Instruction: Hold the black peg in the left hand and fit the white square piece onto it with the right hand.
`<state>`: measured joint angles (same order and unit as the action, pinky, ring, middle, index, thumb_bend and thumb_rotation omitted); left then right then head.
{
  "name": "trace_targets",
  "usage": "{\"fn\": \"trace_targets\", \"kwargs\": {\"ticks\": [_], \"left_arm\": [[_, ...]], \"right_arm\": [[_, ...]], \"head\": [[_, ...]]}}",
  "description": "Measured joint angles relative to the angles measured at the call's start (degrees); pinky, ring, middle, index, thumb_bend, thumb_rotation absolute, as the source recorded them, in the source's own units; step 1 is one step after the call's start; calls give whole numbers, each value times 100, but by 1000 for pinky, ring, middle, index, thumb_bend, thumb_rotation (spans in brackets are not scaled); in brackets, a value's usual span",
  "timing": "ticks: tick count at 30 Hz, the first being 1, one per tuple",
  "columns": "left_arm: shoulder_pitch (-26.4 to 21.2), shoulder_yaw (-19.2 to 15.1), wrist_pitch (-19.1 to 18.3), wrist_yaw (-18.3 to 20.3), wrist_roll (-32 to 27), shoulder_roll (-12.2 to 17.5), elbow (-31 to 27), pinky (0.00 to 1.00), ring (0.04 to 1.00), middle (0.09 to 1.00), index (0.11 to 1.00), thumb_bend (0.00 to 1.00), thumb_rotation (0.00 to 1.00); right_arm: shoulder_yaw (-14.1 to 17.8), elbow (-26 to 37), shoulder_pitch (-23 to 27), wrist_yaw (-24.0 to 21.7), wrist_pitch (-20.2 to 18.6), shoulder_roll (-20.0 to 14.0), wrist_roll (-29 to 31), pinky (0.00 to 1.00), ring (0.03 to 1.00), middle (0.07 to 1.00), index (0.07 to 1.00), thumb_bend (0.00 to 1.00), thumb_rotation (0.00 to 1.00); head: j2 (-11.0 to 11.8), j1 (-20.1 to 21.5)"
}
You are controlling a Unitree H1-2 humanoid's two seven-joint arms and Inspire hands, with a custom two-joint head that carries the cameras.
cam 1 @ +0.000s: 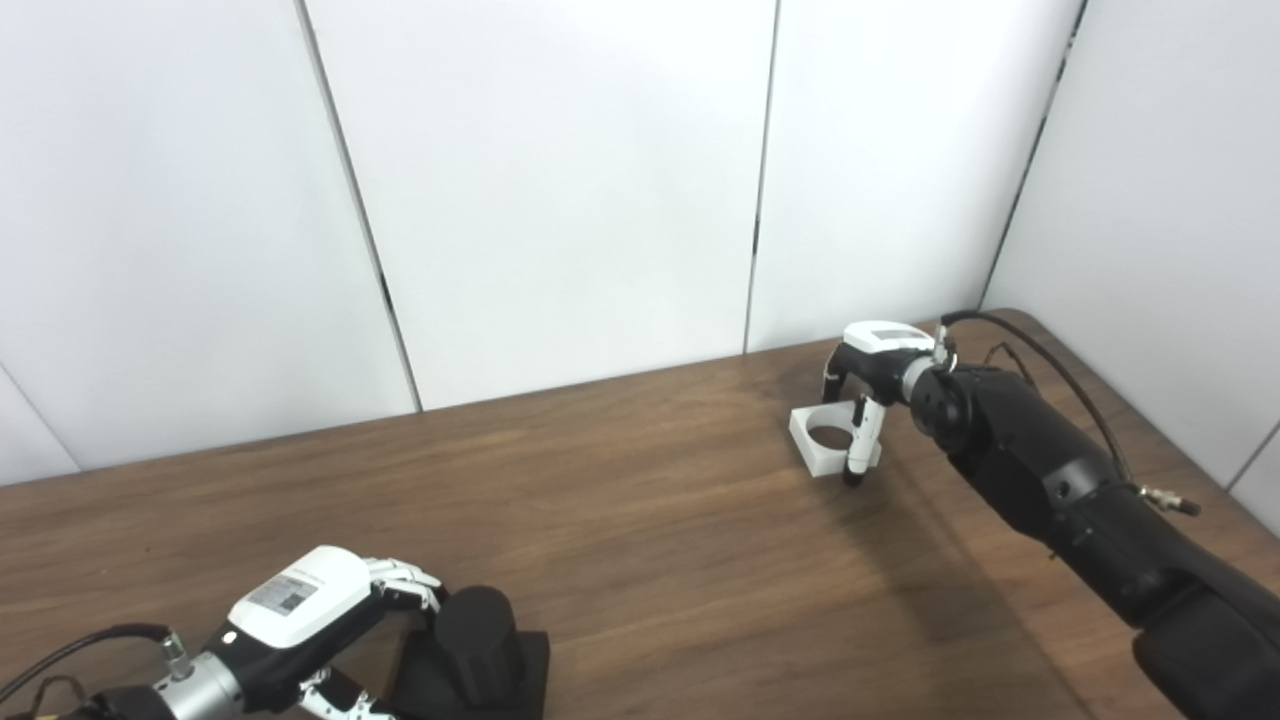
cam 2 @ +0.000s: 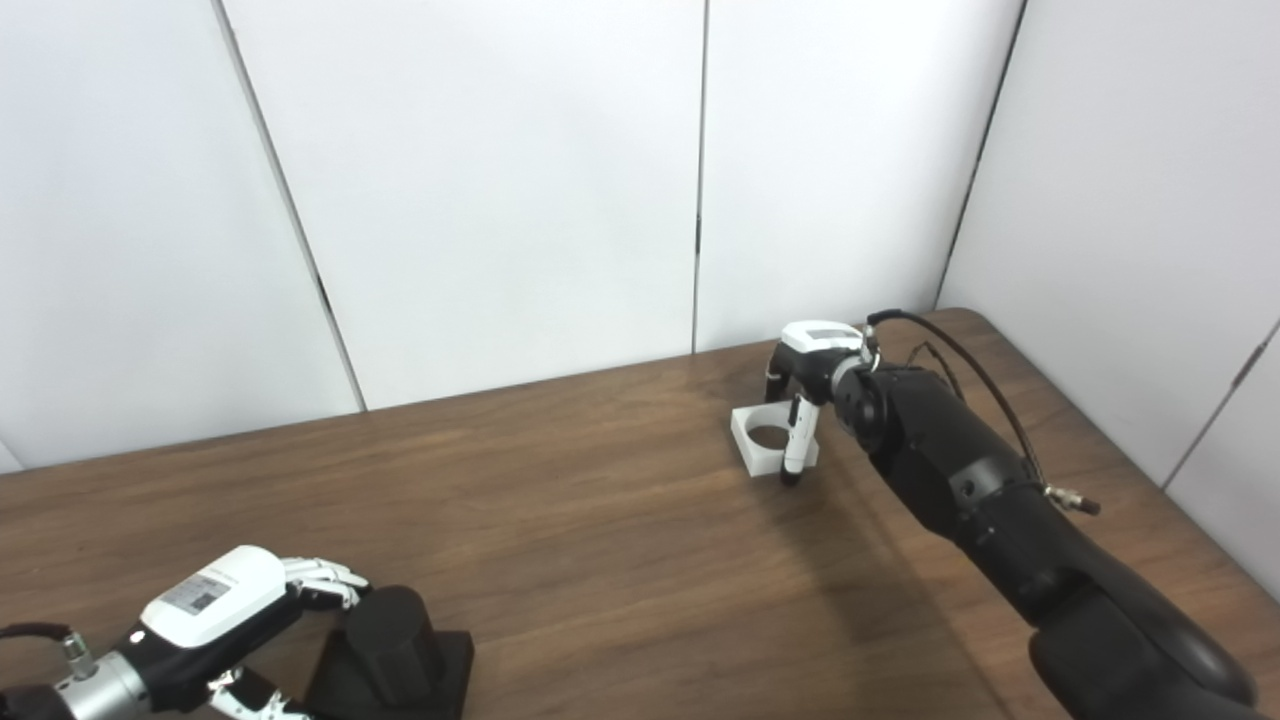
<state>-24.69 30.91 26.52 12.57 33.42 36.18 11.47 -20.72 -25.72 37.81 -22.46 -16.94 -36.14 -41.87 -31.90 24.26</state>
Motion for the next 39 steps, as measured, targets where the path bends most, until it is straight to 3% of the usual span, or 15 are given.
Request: {"fn": "trace_targets", "kwargs": {"ticks": [13, 19, 39], "left_arm": [[60, -111, -89, 178, -2, -30, -118, 763, 820, 792, 488, 522, 54], [81, -155, -173, 294, 0, -59, -193, 760, 820, 790, 488, 522, 54], [71, -222, -234, 368, 157, -235, -191, 762, 834, 802, 489, 524, 60]], "right_arm": [[191, 330, -305, 533, 427, -7, 54, 863, 909, 824, 480, 520, 130], [256, 691, -354, 578, 519, -39, 64, 840, 894, 818, 480, 520, 130], [456, 2113, -419, 96, 935, -267, 284, 749, 853, 796, 480, 522, 129]], "head": [[-62, -114], [-105, -246], [-387, -1231]]}}
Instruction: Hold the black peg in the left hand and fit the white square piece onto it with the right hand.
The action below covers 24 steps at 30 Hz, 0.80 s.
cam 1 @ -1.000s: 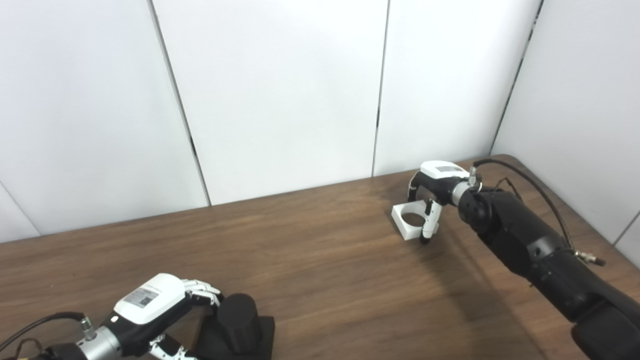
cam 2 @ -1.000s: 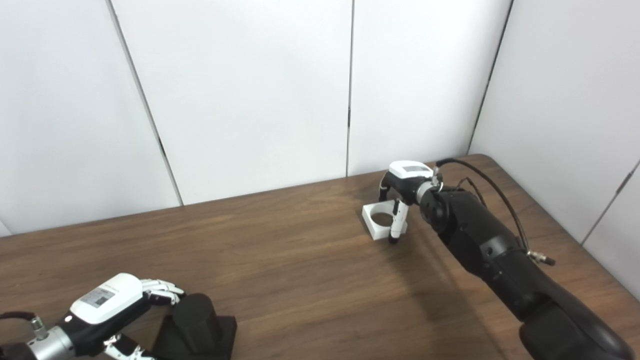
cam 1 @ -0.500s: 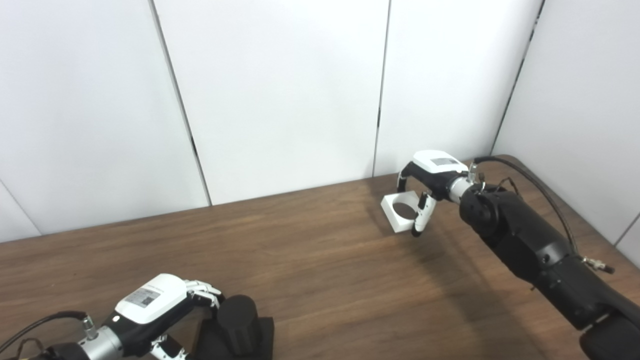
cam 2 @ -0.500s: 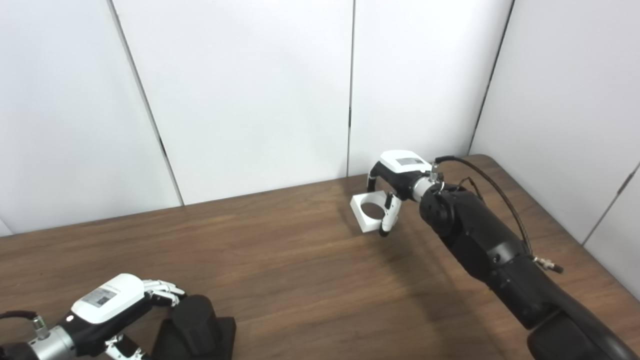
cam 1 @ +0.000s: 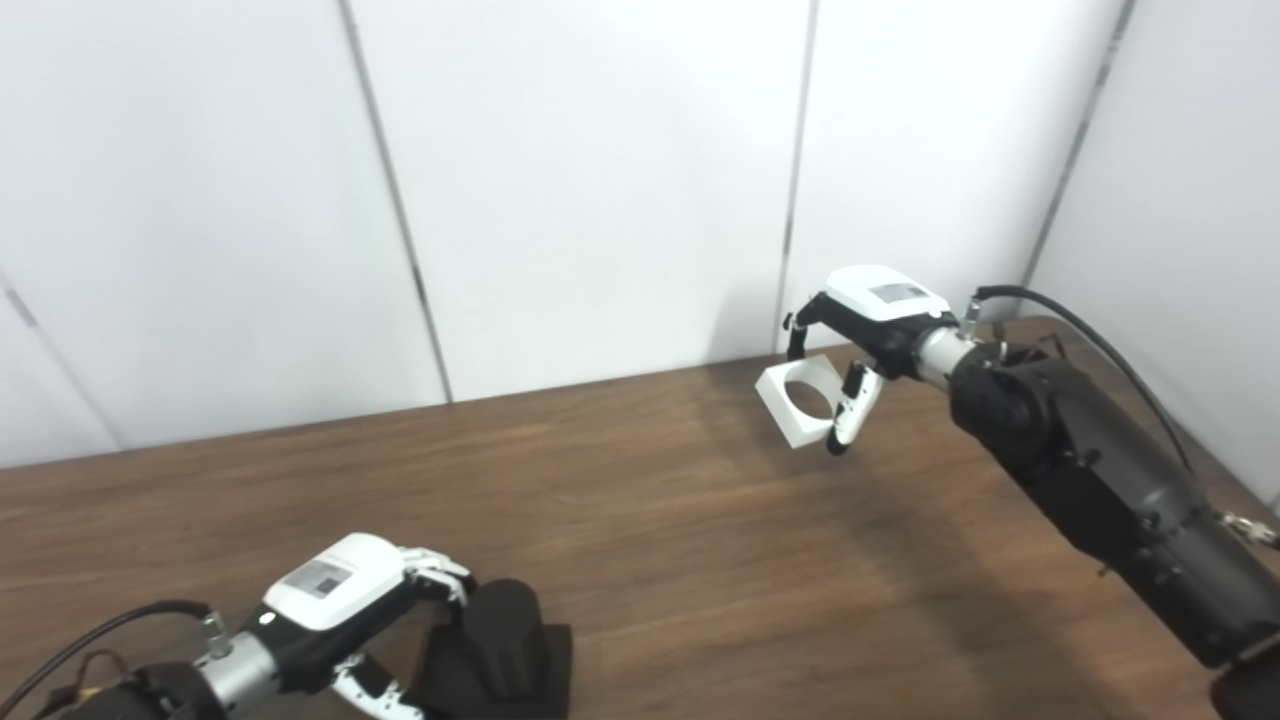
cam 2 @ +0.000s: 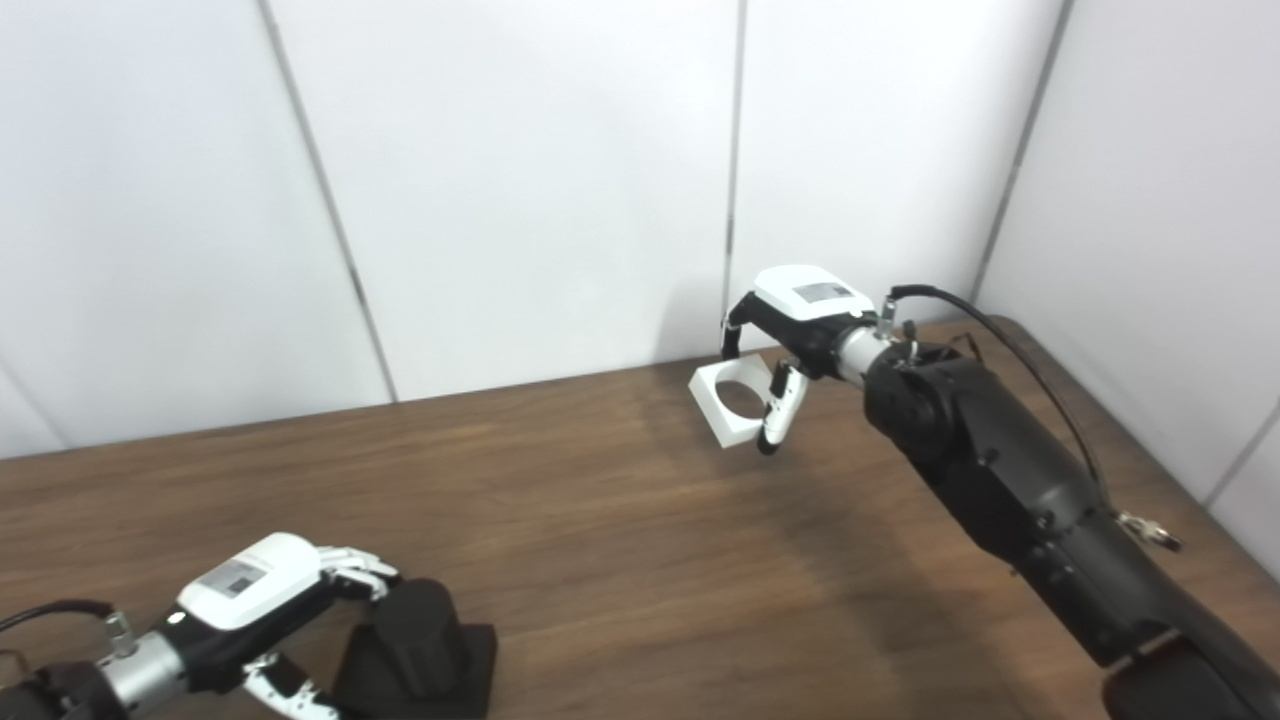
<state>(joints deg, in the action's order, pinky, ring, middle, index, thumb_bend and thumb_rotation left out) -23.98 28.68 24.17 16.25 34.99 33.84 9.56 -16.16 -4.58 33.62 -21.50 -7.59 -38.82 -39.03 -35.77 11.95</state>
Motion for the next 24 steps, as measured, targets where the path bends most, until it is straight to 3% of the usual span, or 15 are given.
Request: {"fn": "trace_targets", "kwargs": {"ticks": [18, 24], "left_arm": [[-90, 17, -162, 90, 85, -169, 49, 818, 878, 834, 489, 524, 66], [-96, 14, -199, 87, 99, -229, 63, 823, 884, 834, 489, 524, 67]], "right_arm": [[-3, 1117, -45, -756, 539, 26, 275, 720, 853, 792, 479, 520, 133], [-35, 1394, -272, -871, 628, 226, 372, 702, 846, 793, 479, 521, 134]], "head": [[-307, -1001], [-334, -1169]]}}
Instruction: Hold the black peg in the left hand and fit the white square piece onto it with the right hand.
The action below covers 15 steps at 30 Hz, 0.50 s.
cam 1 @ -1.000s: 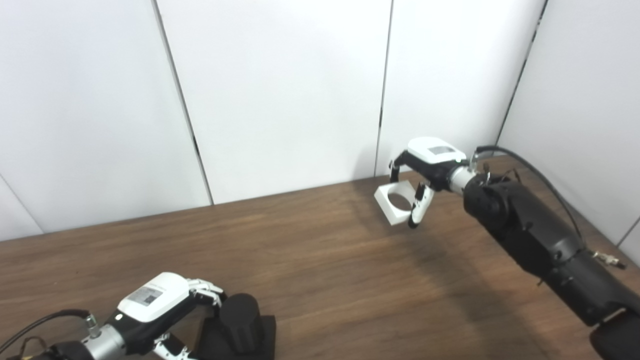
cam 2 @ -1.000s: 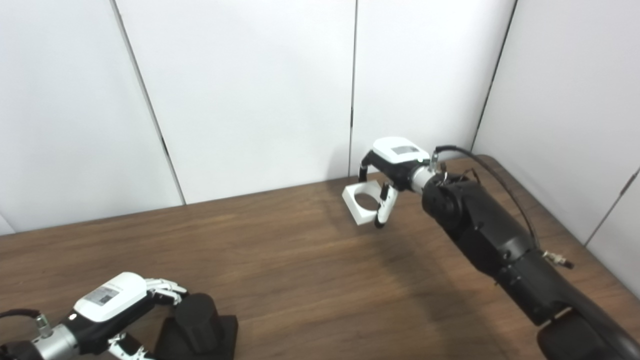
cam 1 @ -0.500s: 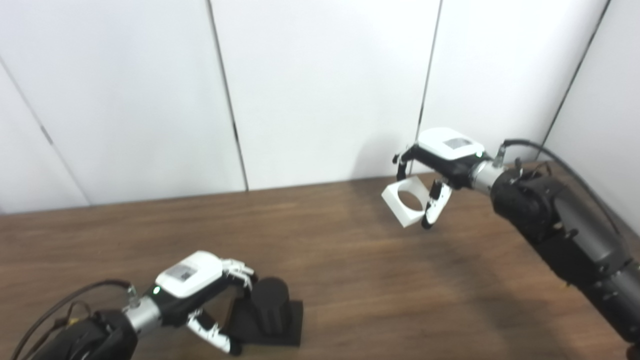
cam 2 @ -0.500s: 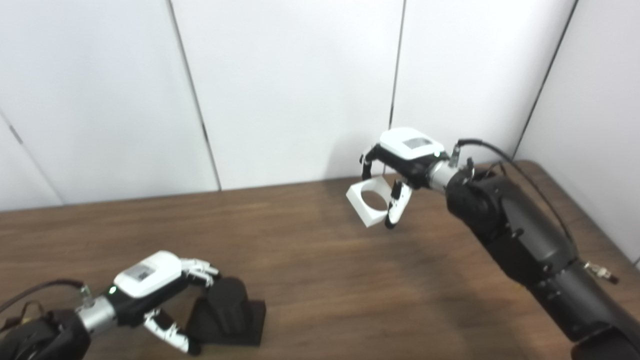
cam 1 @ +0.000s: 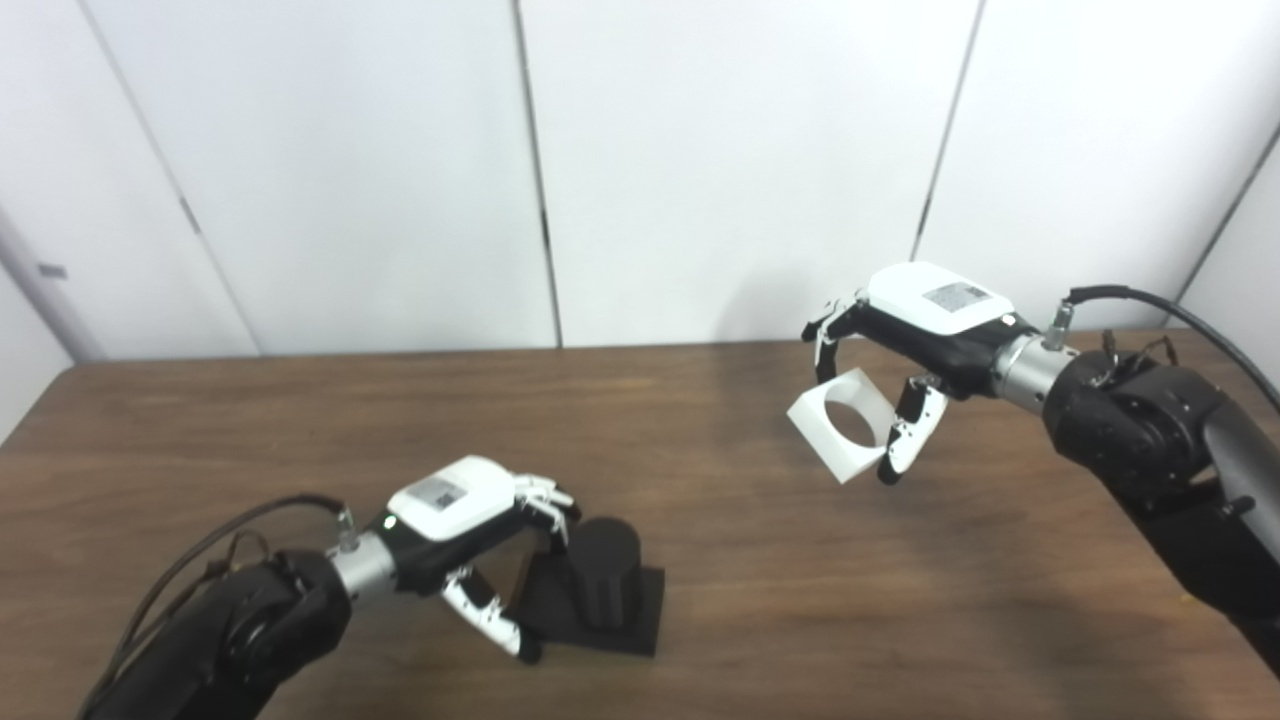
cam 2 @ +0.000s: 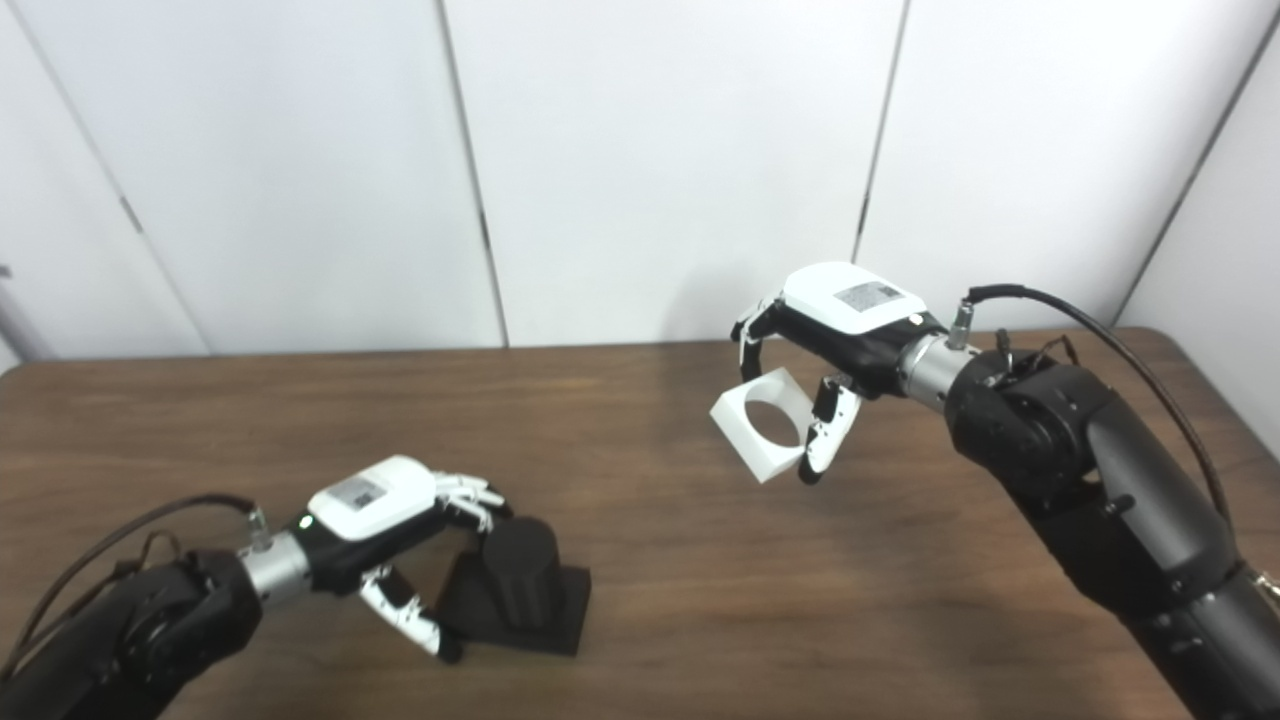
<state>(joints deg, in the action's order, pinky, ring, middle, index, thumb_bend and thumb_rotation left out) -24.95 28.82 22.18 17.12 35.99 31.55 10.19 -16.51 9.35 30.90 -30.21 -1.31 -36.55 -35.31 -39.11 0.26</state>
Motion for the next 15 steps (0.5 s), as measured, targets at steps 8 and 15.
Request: {"fn": "trace_targets", "kwargs": {"ticks": [8, 15], "left_arm": [[-29, 18, -119, -2, 19, -121, 30, 832, 887, 840, 490, 523, 69], [-51, 38, -127, -4, 79, -151, 30, 832, 889, 845, 490, 523, 70]], "right_arm": [[-32, 424, -31, -159, 99, 237, 112, 713, 853, 805, 478, 519, 136], [-148, 584, -20, -406, 107, 397, 170, 701, 853, 803, 477, 518, 138]], "head": [[-61, -175], [-97, -281]]}}
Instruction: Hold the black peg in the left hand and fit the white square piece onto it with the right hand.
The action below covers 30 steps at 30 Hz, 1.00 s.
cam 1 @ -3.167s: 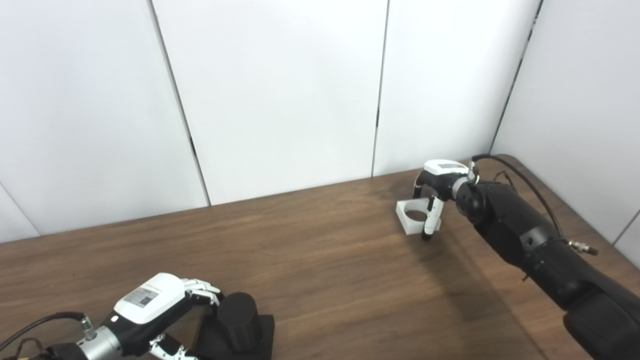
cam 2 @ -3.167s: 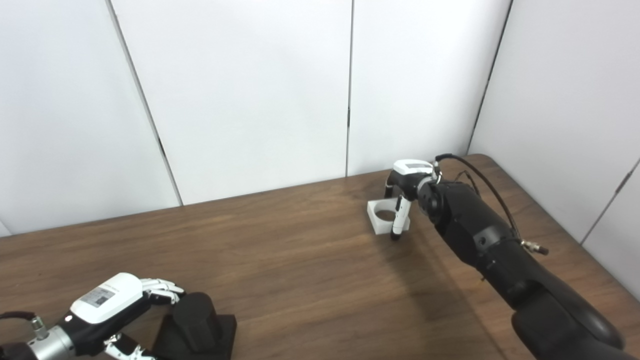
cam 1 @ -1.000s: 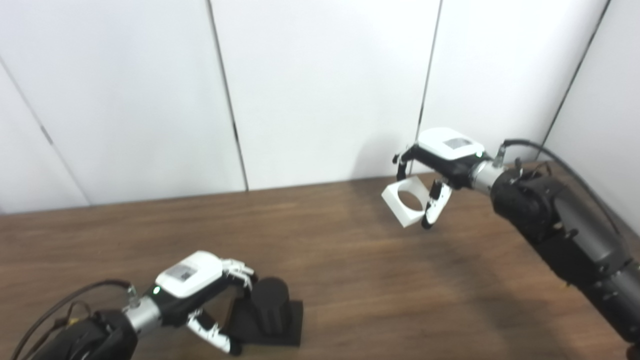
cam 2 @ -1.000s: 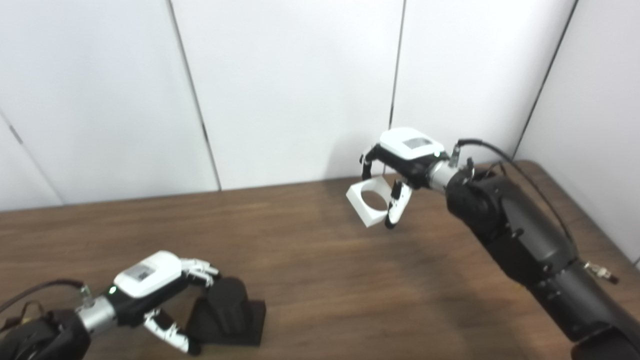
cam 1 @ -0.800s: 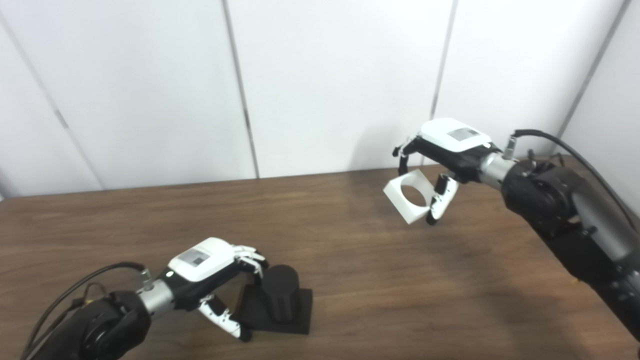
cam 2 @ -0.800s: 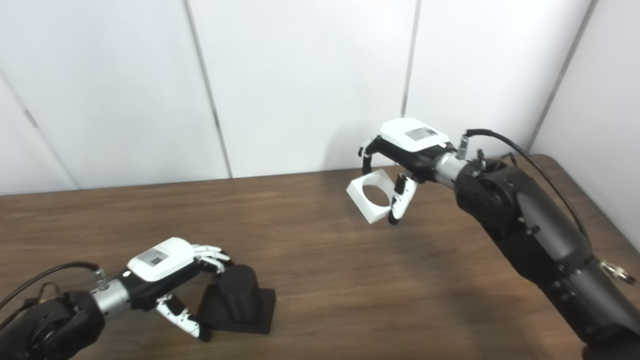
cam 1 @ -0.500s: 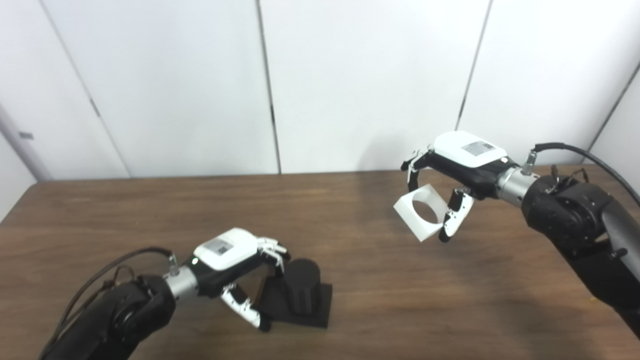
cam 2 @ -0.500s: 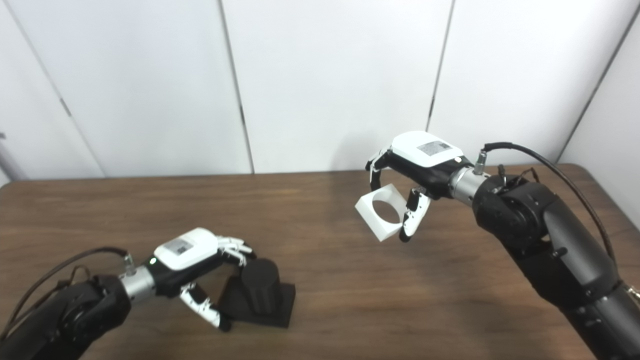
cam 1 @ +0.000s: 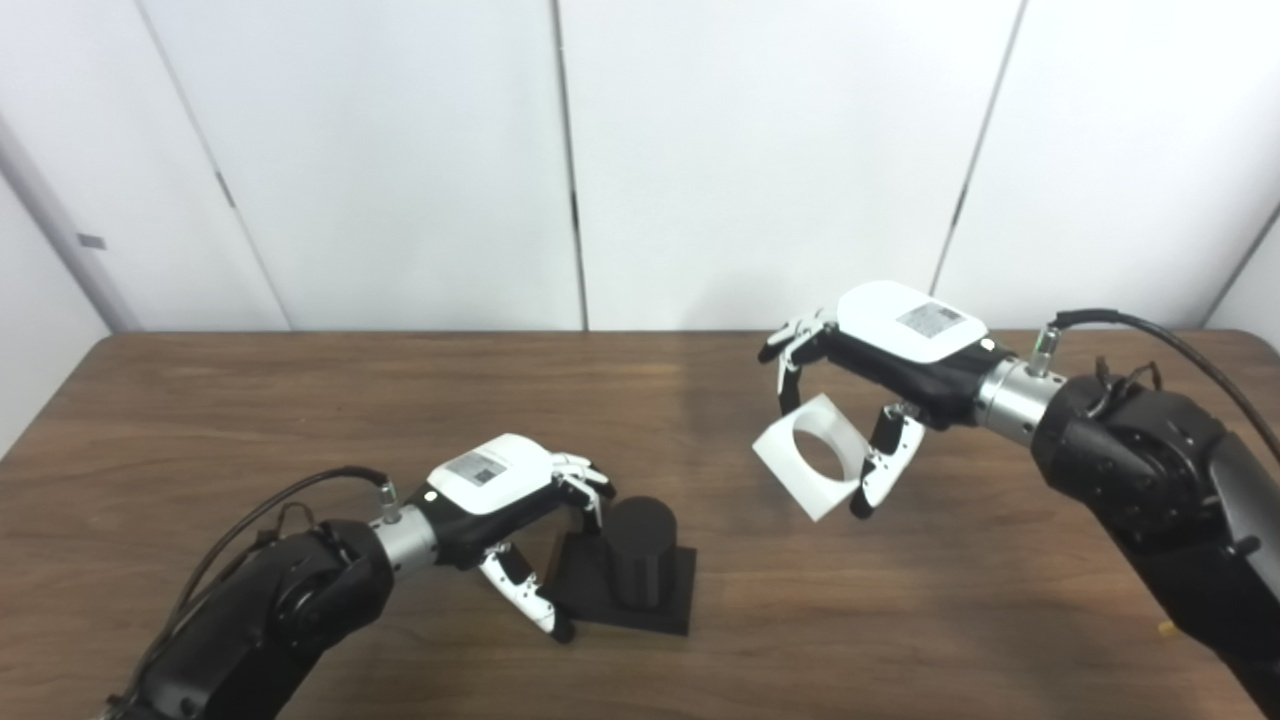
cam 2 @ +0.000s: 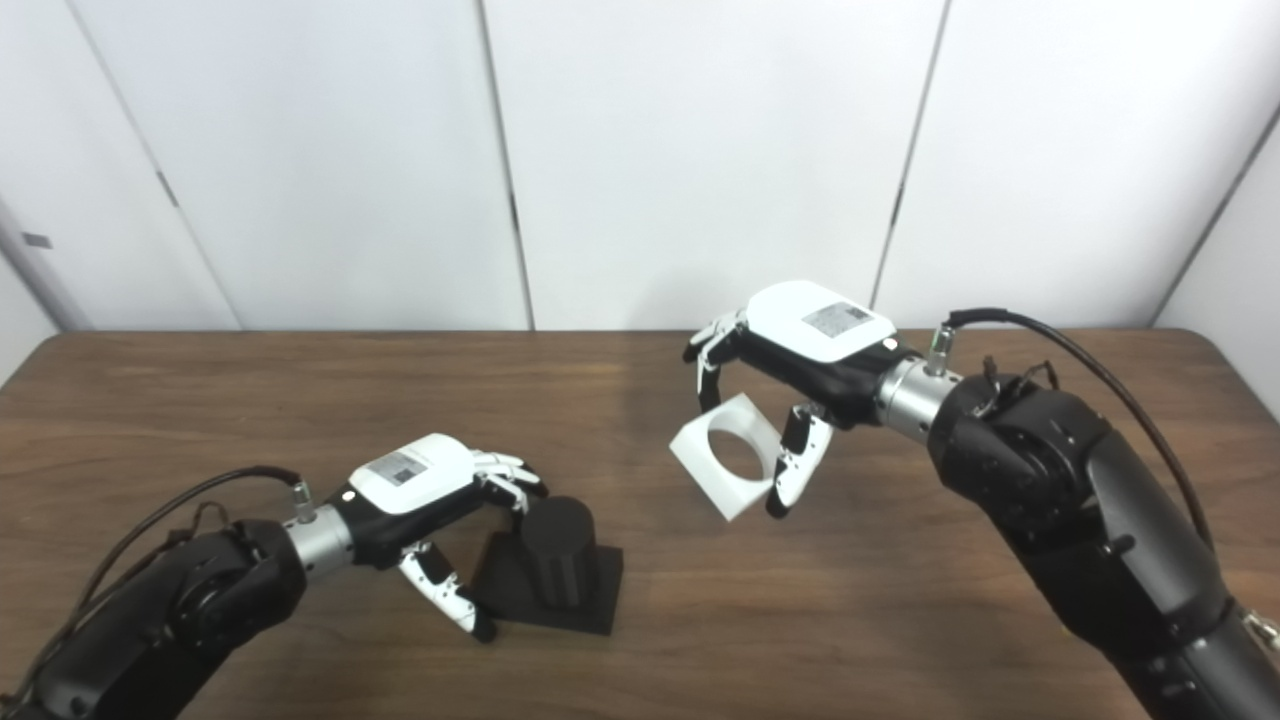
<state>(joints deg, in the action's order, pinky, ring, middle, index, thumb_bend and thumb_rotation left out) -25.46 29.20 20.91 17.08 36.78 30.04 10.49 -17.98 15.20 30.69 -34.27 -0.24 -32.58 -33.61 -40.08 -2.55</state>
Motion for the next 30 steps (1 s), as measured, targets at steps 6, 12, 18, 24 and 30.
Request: {"fn": "trace_targets", "kwargs": {"ticks": [6, 12, 18, 24, 30], "left_arm": [[-13, -1, -1, -5, 15, -48, 27, 834, 891, 844, 490, 523, 70], [-14, -1, -12, -5, 25, -65, 24, 833, 887, 843, 490, 523, 71], [-13, -1, -15, -9, 37, -76, 20, 828, 889, 842, 490, 522, 71], [-13, 0, -34, -14, 49, -108, 21, 836, 890, 844, 490, 523, 71], [-14, 2, -55, -13, 50, -135, 24, 835, 893, 842, 490, 523, 72]], "right_arm": [[-61, 34, 3, -49, 2, 229, 26, 688, 850, 801, 478, 519, 136], [-66, 34, 2, -45, 67, 420, 33, 706, 848, 798, 478, 520, 136], [-68, 35, 2, -45, 77, 546, 52, 722, 855, 803, 478, 519, 138], [-106, 44, 5, -55, 71, 732, 55, 715, 863, 812, 478, 519, 139], [-123, 107, 63, -176, 46, 877, 57, 717, 866, 815, 478, 519, 139]], "head": [[-26, -70], [-44, -123], [-62, -237], [-79, -273], [-88, -308]]}}
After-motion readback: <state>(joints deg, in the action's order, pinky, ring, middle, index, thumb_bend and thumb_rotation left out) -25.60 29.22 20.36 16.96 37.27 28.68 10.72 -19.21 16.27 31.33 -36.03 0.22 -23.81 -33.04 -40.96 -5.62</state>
